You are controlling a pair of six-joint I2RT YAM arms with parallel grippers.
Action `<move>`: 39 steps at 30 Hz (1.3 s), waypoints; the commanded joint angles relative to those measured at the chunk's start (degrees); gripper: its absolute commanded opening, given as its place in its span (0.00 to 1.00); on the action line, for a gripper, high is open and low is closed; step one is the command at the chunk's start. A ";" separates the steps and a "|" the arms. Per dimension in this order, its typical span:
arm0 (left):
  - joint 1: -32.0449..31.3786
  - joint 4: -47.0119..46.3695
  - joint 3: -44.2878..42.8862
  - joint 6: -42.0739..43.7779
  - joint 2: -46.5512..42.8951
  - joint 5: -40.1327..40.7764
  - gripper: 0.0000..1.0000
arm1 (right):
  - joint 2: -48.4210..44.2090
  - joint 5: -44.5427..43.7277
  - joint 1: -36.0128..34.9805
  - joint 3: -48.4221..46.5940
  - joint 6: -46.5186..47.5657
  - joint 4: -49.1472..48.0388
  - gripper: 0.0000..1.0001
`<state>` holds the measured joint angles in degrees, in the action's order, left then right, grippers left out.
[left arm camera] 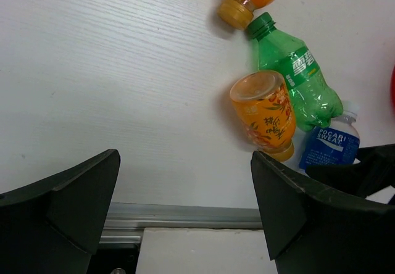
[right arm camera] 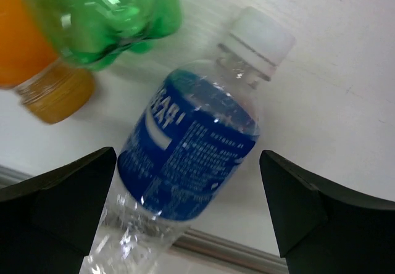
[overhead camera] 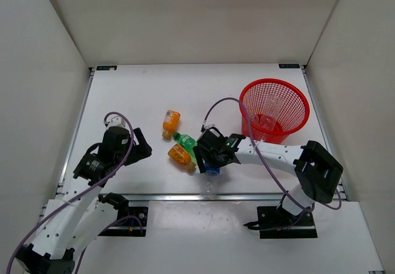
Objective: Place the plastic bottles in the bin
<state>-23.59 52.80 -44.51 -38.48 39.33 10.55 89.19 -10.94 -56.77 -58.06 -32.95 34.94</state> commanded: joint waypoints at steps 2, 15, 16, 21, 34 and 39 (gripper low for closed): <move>-0.57 0.20 0.22 0.60 -0.04 -2.28 0.98 | 0.37 1.18 2.89 3.74 -4.04 -10.33 0.98; -1.28 -4.10 3.99 -2.04 0.57 -4.57 0.99 | -11.92 -4.27 6.22 -0.18 -2.66 0.12 0.43; -1.37 -5.50 4.78 -2.30 1.35 -5.87 0.98 | -13.06 -3.31 6.93 -1.43 0.57 0.48 0.41; -2.07 -9.20 4.70 -2.74 5.39 -6.07 0.98 | -16.15 -2.95 13.78 -18.19 13.95 -0.66 0.37; -8.57 -16.05 3.03 -5.99 16.56 -4.83 0.99 | -15.88 -16.92 37.24 -21.76 31.20 -9.88 0.43; -11.99 -21.22 2.85 -6.35 22.88 -6.66 0.99 | -18.42 -12.01 41.21 -16.91 30.23 -11.12 0.93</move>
<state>-33.85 36.45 -39.86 -44.18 60.47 5.30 73.43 -24.49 -16.53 -75.35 -3.81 26.96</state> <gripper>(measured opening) 0.990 0.769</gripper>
